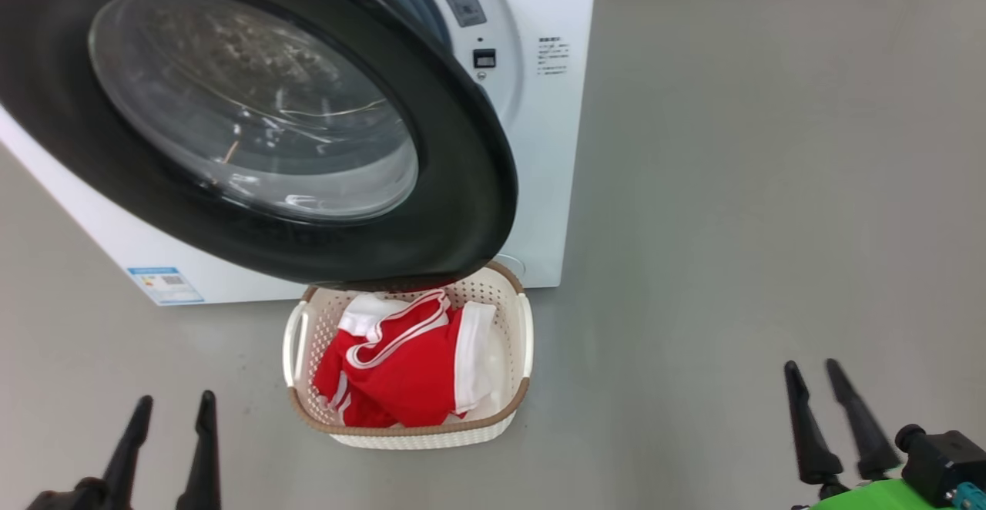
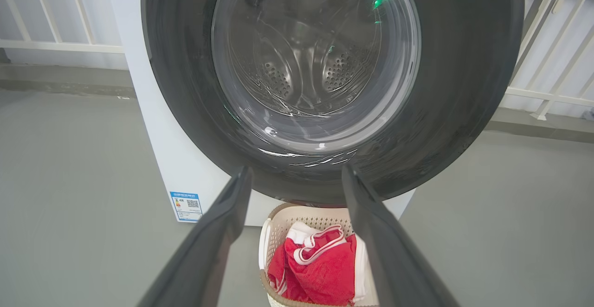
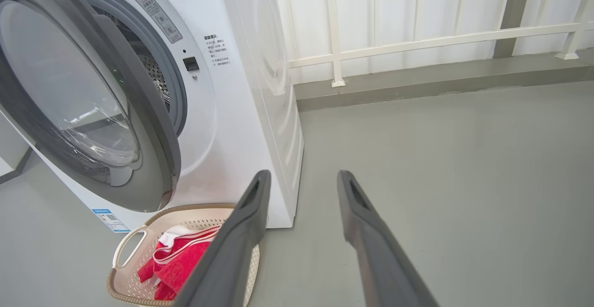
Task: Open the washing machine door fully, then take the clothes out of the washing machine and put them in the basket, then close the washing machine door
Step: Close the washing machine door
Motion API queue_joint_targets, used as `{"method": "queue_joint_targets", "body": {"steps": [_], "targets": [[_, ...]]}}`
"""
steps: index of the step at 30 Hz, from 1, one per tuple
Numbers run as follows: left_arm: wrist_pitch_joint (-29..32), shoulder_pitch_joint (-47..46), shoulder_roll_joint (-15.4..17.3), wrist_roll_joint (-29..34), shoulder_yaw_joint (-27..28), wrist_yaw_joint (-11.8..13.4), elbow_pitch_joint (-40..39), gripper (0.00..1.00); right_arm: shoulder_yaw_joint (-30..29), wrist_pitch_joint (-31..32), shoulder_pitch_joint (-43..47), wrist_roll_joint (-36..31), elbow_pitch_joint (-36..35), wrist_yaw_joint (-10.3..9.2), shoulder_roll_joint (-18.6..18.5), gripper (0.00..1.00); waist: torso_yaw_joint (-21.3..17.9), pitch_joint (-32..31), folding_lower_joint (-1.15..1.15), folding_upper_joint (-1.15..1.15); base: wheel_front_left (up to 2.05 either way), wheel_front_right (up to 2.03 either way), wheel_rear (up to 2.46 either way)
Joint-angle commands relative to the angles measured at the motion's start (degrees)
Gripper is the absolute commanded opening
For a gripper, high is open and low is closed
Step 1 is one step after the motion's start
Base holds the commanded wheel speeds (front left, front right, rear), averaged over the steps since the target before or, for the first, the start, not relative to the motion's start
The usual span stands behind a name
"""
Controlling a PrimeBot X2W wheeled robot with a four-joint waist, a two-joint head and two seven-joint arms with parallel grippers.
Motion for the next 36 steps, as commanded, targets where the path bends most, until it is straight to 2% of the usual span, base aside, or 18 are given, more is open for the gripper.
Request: {"method": "queue_joint_targets", "body": {"steps": [1,9,24,36], "targets": [[-0.52,-1.04,0.03,0.93,1.52,-0.31,-1.52,1.0,2.11,-0.37,-0.97,0.48,-1.19,0.43,-0.81,0.0,1.18,0.06,0.0,0.0,0.0,0.0,0.0],[-0.52,-2.14,-2.33,1.41,-0.07,-0.31,-1.34,1.0,6.98,-0.37,-5.58,0.37,0.5,0.43,-0.79,0.0,4.79,1.17,0.0,0.0,0.0,0.0,0.0],[-0.52,-5.5,-4.68,0.14,-3.9,-0.31,0.01,1.0,17.62,-0.37,-24.23,1.03,5.09,0.43,-1.39,0.0,12.38,5.23,0.0,0.0,0.0,0.0,0.0],[-0.52,-9.52,-5.55,-1.76,-7.03,-0.31,0.73,1.0,16.39,-0.37,-32.17,0.4,7.45,0.43,-1.99,0.0,17.2,10.39,0.0,0.0,0.0,0.0,0.0]]}}
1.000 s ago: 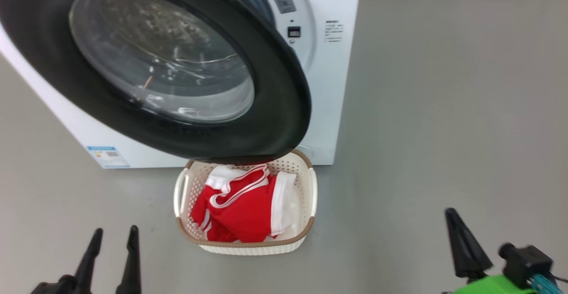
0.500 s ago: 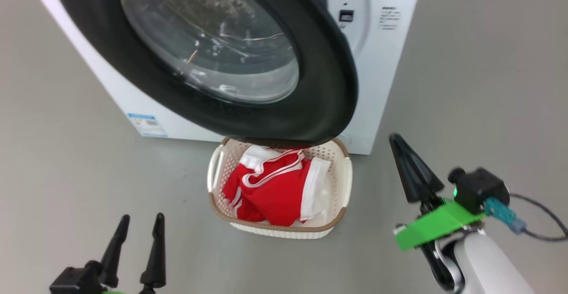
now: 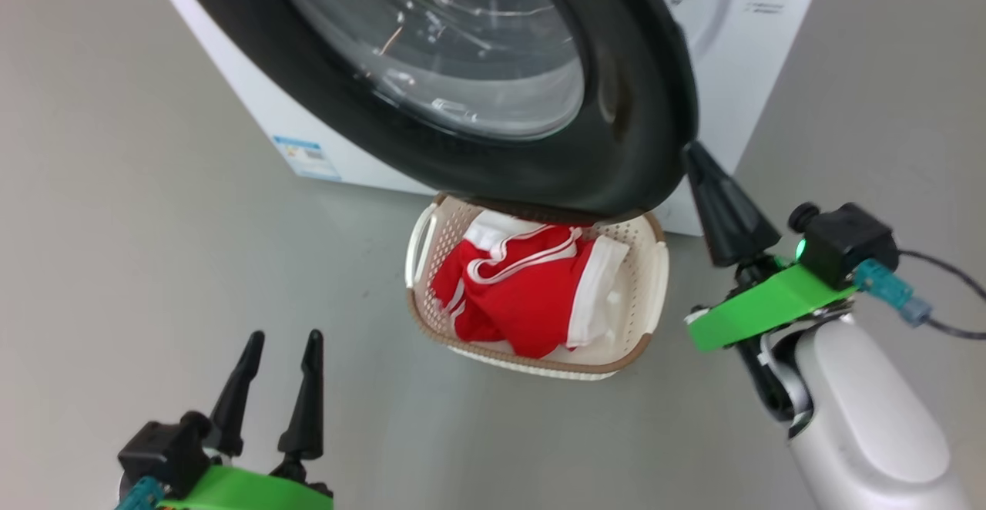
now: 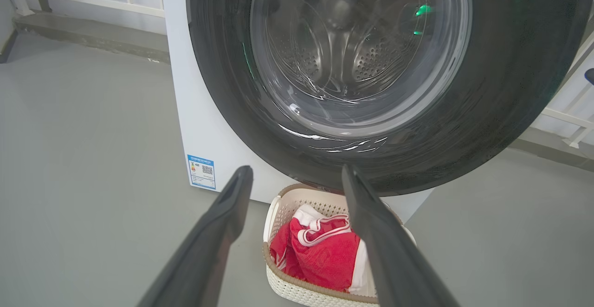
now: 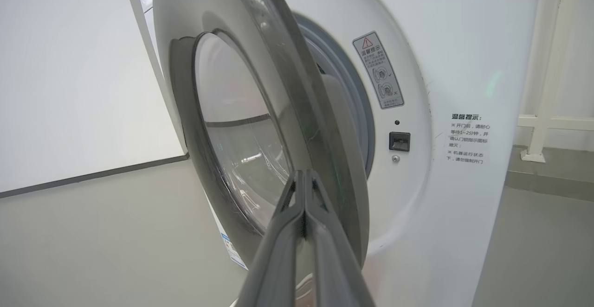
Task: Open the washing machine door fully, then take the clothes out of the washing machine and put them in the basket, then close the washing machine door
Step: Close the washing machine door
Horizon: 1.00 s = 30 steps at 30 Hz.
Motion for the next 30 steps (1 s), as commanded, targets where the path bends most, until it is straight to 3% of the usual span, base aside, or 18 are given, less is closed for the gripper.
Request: {"method": "queue_joint_targets", "body": {"steps": [1,30], "targets": [[-0.52,-2.11,0.73,-0.55,1.31,-0.31,-1.01,1.0,0.4,-0.37,-2.01,-0.15,-1.1,0.43,0.07,0.0,2.25,2.38,0.0,0.0,0.0,0.0,0.0],[-0.52,-9.37,-0.1,-5.05,-3.78,-0.31,-1.25,1.0,-7.09,-0.37,-18.56,-2.34,2.42,0.43,-2.47,0.0,7.54,12.48,0.0,0.0,0.0,0.0,0.0]]}}
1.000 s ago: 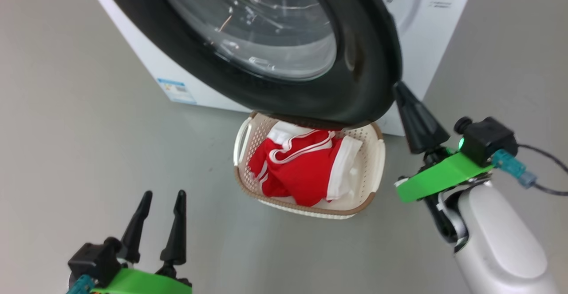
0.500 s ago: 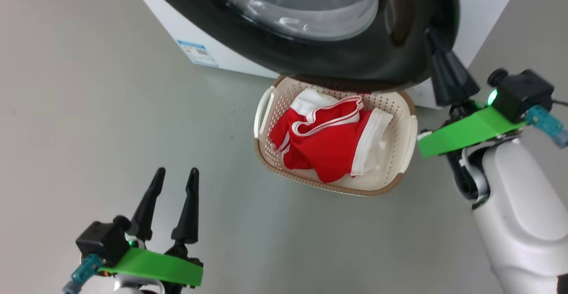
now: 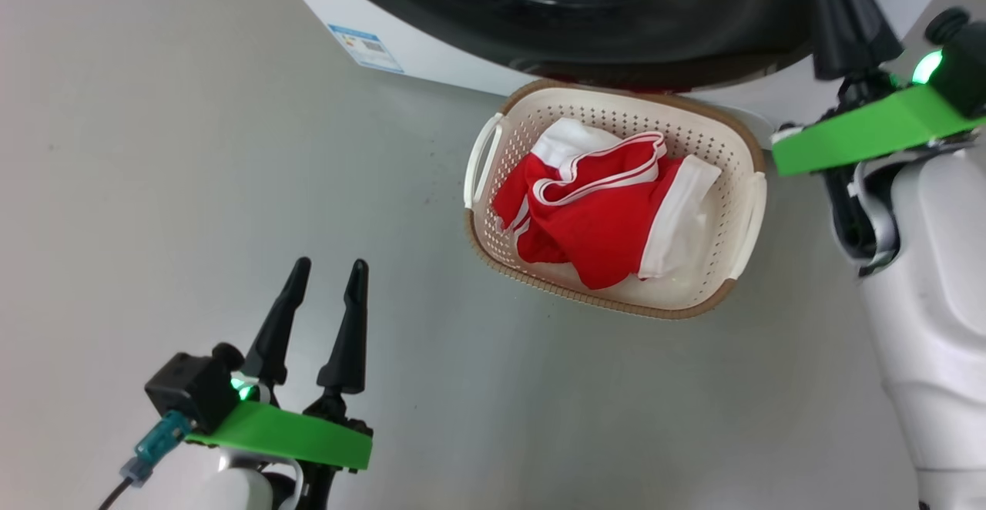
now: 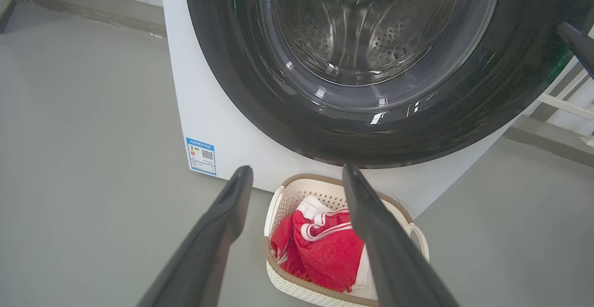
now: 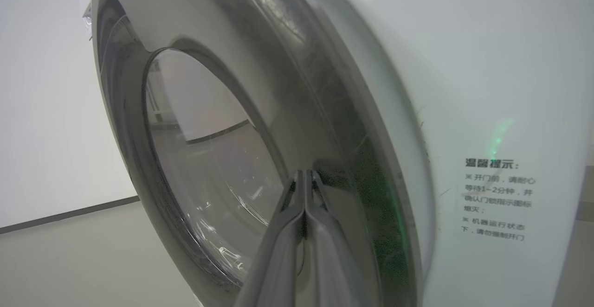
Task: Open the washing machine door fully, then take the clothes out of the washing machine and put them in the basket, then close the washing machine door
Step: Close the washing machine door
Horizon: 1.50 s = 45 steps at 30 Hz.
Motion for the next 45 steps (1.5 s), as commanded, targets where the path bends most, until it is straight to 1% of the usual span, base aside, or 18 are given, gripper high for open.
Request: {"method": "queue_joint_targets", "body": {"steps": [1,4,7,13,17,22,23,25,26,27,28,35,40,45], "targets": [[-0.51,-1.05,1.09,-0.25,1.63,-0.31,-1.37,1.0,0.32,-0.36,-1.51,-0.4,-1.24,0.35,0.47,0.0,0.57,0.64,0.0,0.0,0.0,0.0,0.0],[-0.51,-1.7,1.09,-0.91,1.22,-0.31,-1.41,1.0,-0.9,-0.36,-3.89,-0.46,-1.17,0.35,0.39,0.0,1.05,1.6,0.0,0.0,0.0,0.0,0.0],[-0.51,-2.05,1.09,-1.21,1.25,-0.31,-1.51,1.0,-2.68,-0.36,-5.58,0.02,-1.34,0.35,1.07,0.0,1.11,2.27,0.0,0.0,0.0,0.0,0.0],[-0.51,-2.55,1.09,-1.82,0.91,-0.31,-1.31,1.0,-5.15,-0.36,-6.42,0.22,-0.9,0.35,1.66,0.0,1.51,2.64,0.0,0.0,0.0,0.0,0.0],[-0.51,-2.55,1.09,-2.08,1.13,-0.31,-1.05,1.0,-3.8,-0.36,-5.36,0.11,-0.54,0.35,1.28,0.0,1.34,2.3,0.0,0.0,0.0,0.0,0.0],[-0.51,-1.82,1.08,-1.53,1.86,-0.31,-0.52,1.0,-2.04,-0.36,-0.81,1.29,-1.17,0.35,1.51,0.0,0.42,0.42,0.0,0.0,0.0,0.0,0.0],[-0.51,-1.67,1.08,-1.56,2.1,-0.31,-0.32,1.0,-1.57,-0.36,0.24,1.47,-1.22,0.35,1.54,0.06,0.14,-0.03,0.0,0.0,0.0,0.0,0.0],[-0.51,-1.41,1.08,-1.16,2.61,-0.31,0.24,1.0,-1.1,-0.36,2.42,2.05,-1.62,0.35,1.72,0.27,-0.45,-0.99,0.0,0.0,0.0,0.0,0.0],[-0.51,-1.29,1.08,-0.85,2.9,-0.31,0.51,1.0,-0.33,-0.36,3.59,2.11,-1.62,0.35,1.76,0.4,-0.79,-1.48,0.0,0.0,0.0,0.0,0.0],[-0.51,-1.2,1.08,-0.56,3.11,-0.31,0.7,1.0,0.36,-0.36,4.75,2.32,-1.66,0.35,1.77,0.76,-1.06,-1.98,0.0,0.0,0.0,0.0,0.0],[-0.51,-1.08,1.08,-0.21,3.32,-0.31,0.84,1.0,0.44,-0.36,5.82,2.73,-1.87,0.35,1.87,1.0,-1.37,-2.49,0.0,0.0,0.0,0.0,0.0],[-0.51,0.04,1.71,0.81,4.49,-0.31,1.31,1.0,1.54,-0.36,12.04,3.86,-2.63,0.35,2.15,1.0,-3.36,-5.35,0.0,0.0,0.0,0.0,0.0],[-0.51,1.08,2.98,1.08,4.86,-0.31,1.28,1.0,1.69,-0.36,16.66,4.4,-3.14,0.35,2.55,1.0,-5.22,-7.58,0.0,0.0,0.0,0.0,0.0],[-0.51,2.25,4.54,1.2,4.65,-0.31,0.15,1.0,0.57,-0.36,21.35,5.1,-4.37,0.35,3.12,1.0,-7.28,-9.67,0.0,0.0,0.0,0.0,0.0]]}}
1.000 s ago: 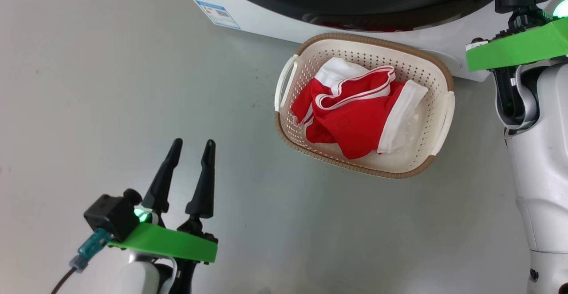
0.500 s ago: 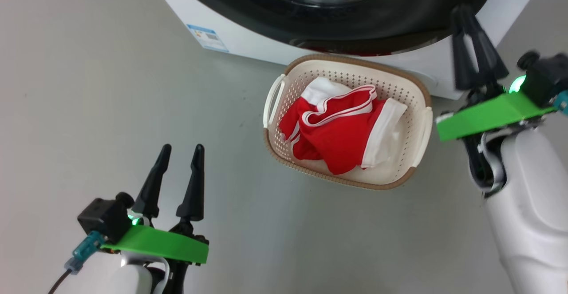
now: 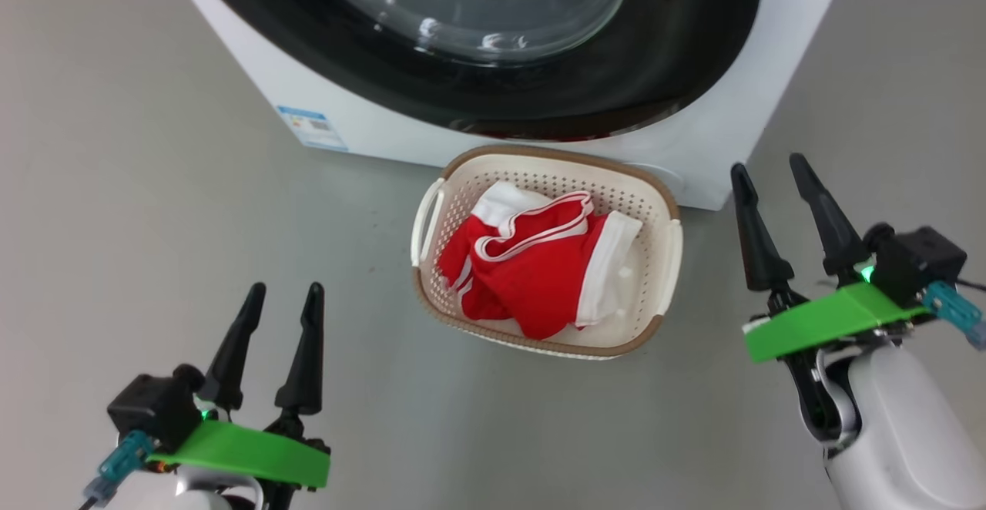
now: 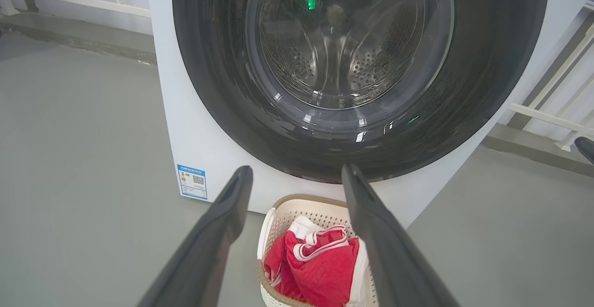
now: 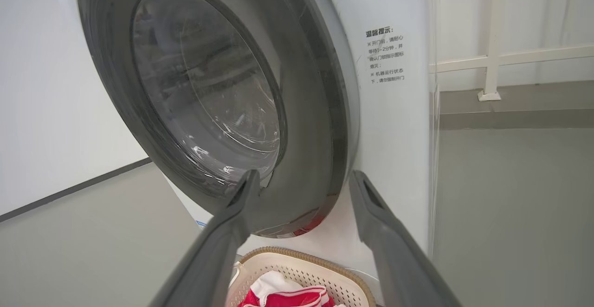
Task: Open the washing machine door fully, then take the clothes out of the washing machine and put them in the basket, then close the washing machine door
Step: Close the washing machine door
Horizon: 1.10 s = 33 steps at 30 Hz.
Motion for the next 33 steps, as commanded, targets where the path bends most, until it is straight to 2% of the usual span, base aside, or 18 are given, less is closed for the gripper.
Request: {"method": "queue_joint_targets", "body": {"steps": [1,18,33], "targets": [[-0.51,0.92,1.97,0.56,2.09,-0.31,-1.68,1.0,0.88,-0.14,1.36,0.5,-2.08,-0.05,0.79,1.0,-2.15,-1.98,0.0,0.0,0.0,0.0,0.0],[-0.51,5.52,6.41,0.75,3.17,-0.31,-4.53,1.0,-4.34,-0.14,15.19,0.46,-6.54,-0.05,1.57,1.0,-10.37,-7.54,0.0,0.0,0.0,0.0,0.0],[-0.51,8.95,8.16,1.36,4.87,-0.31,-4.64,1.0,-7.61,-0.14,22.92,1.18,-7.68,-0.05,1.76,1.0,-15.59,-10.9,0.0,0.0,0.0,0.0,0.0]]}}
